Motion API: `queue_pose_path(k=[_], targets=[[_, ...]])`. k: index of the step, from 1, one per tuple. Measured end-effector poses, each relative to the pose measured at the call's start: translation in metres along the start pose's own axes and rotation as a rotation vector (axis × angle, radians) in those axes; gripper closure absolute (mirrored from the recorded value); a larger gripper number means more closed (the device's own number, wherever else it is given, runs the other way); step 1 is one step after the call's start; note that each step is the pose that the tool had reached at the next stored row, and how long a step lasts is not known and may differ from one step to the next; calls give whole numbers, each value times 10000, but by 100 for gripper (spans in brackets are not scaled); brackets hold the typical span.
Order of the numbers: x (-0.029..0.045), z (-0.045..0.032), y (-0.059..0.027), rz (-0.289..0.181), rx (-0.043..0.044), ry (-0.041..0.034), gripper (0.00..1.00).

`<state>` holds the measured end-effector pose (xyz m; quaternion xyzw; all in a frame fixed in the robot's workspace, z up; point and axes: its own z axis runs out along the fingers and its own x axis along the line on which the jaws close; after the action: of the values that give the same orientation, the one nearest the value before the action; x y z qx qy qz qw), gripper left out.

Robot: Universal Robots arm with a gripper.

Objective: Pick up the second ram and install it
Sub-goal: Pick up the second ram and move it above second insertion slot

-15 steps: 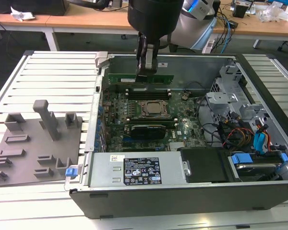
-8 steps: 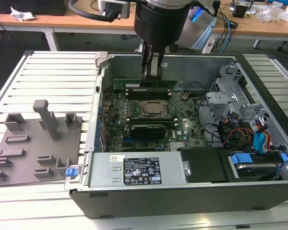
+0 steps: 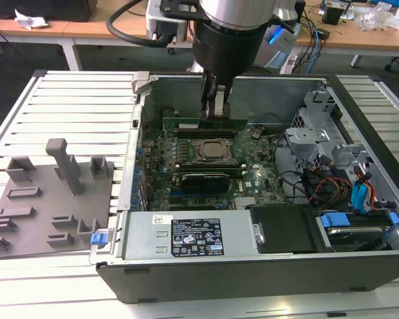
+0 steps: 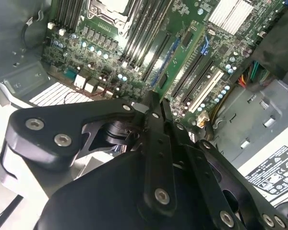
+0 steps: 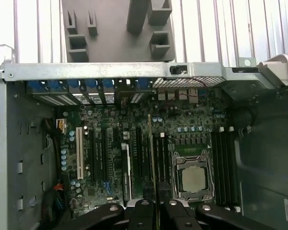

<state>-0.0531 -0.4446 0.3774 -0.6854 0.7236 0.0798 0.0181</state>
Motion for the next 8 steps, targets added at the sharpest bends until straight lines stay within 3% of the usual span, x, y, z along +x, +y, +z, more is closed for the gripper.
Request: queue_pose_path(k=[8], targets=[[9, 87, -63, 2, -13, 0, 86]])
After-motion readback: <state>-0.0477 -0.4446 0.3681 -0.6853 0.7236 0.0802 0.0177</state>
